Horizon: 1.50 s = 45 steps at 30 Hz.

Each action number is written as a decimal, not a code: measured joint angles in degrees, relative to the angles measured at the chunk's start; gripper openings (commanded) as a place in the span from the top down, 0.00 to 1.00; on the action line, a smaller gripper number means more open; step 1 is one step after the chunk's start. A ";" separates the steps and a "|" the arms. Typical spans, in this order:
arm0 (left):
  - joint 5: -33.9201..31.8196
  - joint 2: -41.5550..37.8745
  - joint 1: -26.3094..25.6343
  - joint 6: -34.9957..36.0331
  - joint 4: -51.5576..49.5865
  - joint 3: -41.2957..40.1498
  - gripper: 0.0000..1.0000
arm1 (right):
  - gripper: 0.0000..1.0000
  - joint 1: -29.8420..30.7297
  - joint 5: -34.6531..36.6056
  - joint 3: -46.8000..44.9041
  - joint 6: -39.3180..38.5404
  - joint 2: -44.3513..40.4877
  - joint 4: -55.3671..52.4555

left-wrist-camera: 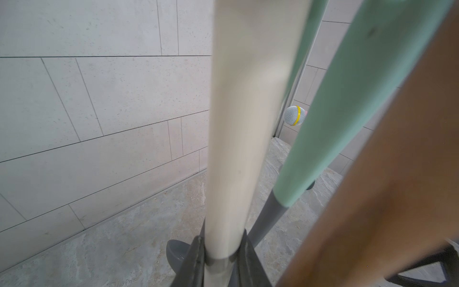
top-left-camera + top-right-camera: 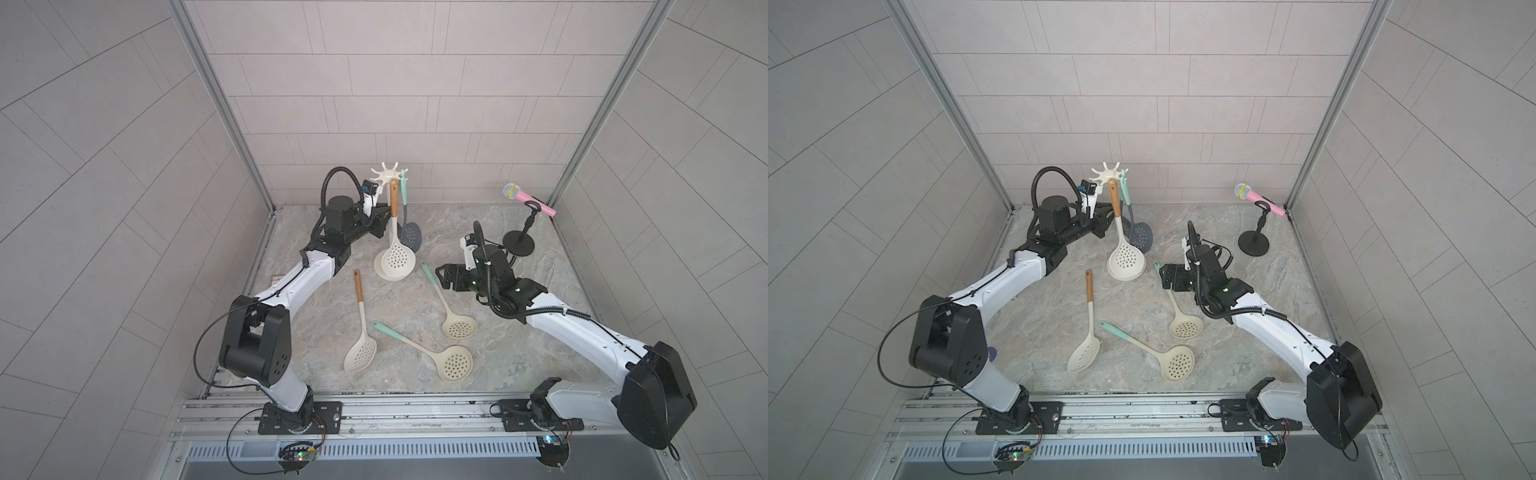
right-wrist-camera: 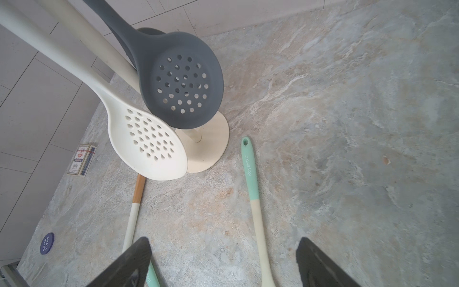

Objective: Hang the skimmer on the kitchen utensil rack
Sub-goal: Adjust the rack at the center of the board.

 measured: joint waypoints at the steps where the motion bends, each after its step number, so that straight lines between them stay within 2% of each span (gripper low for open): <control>1: -1.22 -0.02 -0.35 -0.17 0.09 -0.04 0.87 | 0.07 -0.13 -0.04 0.00 -0.02 -0.07 -0.11; 18: -24.70 -0.46 -7.65 -2.86 0.96 -0.81 0.91 | 0.05 -0.42 -0.52 1.18 -0.17 1.51 -0.63; 22: -27.82 -0.46 -8.57 -3.21 0.76 -0.76 0.90 | 0.02 -0.42 -0.61 2.23 -0.11 2.56 -0.72; 25: -28.59 -0.42 -8.79 -3.54 0.15 -0.44 0.80 | 0.00 -0.42 -0.61 2.43 0.02 3.19 -1.16; 28: -28.52 -0.09 -8.83 -3.21 -1.70 0.55 0.60 | 0.00 -0.42 -0.52 2.43 0.00 3.63 -1.79; 34: -27.80 1.49 -8.76 -0.83 -12.92 0.17 0.35 | 0.00 -0.42 -0.04 2.75 -0.44 5.27 -2.89; 39: -27.21 1.49 -8.72 0.96 -18.01 0.15 0.22 | 0.00 -0.42 0.15 3.32 -1.33 7.37 -3.74; 45: -27.58 0.52 -8.72 2.29 -22.08 0.13 0.12 | 0.00 -0.48 0.50 3.23 -3.02 8.87 -4.72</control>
